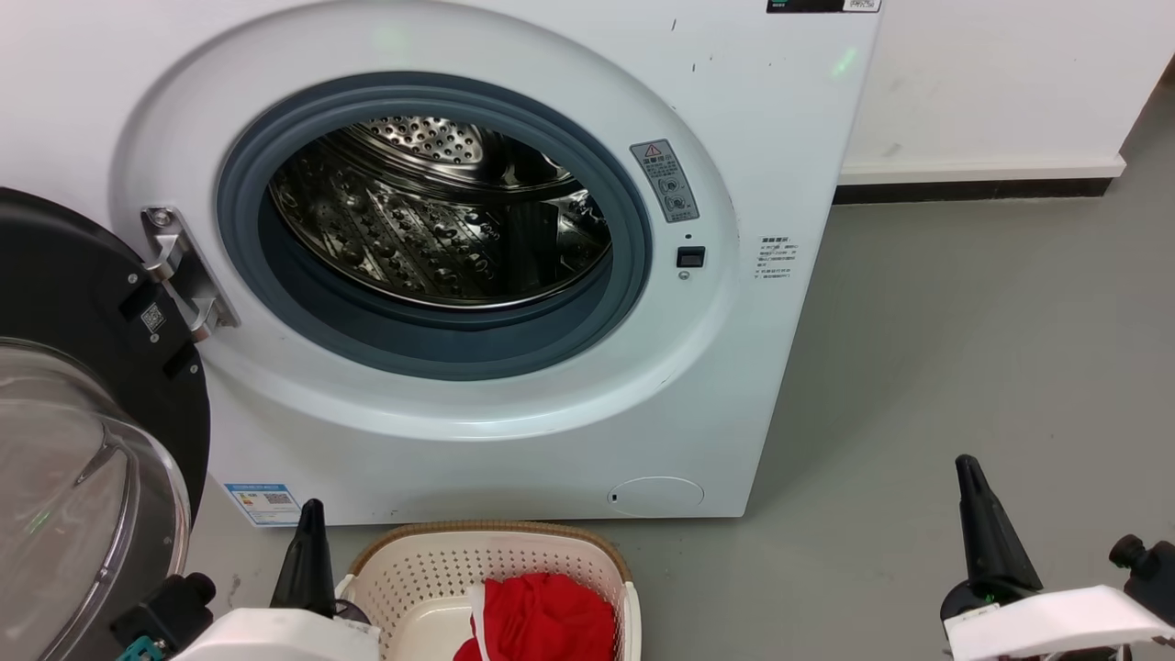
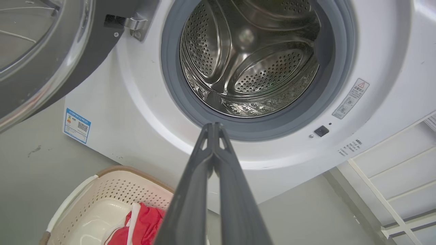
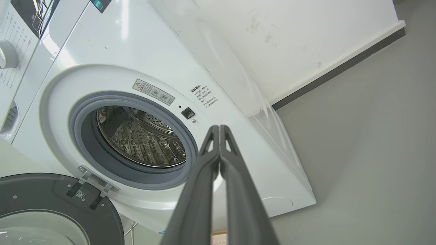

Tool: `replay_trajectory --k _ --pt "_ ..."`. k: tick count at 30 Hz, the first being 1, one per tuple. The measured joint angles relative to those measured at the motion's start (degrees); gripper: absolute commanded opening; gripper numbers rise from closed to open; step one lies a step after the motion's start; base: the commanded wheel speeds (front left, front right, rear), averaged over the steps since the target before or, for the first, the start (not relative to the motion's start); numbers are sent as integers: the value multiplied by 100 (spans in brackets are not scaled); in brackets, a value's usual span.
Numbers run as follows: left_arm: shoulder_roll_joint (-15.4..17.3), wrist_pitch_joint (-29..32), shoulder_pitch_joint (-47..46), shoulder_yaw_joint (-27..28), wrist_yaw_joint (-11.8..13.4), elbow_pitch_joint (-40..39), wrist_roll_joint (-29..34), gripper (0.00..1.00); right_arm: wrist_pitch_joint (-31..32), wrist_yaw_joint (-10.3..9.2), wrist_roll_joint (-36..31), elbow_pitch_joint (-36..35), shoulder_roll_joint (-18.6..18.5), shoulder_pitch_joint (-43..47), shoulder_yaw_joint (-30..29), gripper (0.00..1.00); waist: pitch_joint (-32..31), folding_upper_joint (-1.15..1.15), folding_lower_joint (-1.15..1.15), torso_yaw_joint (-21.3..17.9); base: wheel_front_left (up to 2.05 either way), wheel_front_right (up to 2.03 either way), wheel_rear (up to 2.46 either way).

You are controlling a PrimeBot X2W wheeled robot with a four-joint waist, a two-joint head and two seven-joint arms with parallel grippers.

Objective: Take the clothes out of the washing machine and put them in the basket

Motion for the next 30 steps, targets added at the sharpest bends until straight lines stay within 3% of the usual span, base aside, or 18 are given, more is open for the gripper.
replay_trajectory --k 30 --pt "33 502 -408 118 -309 309 -2239 0 497 0 2220 404 -44 -396 -157 0 33 0 0 64 0 0 0"
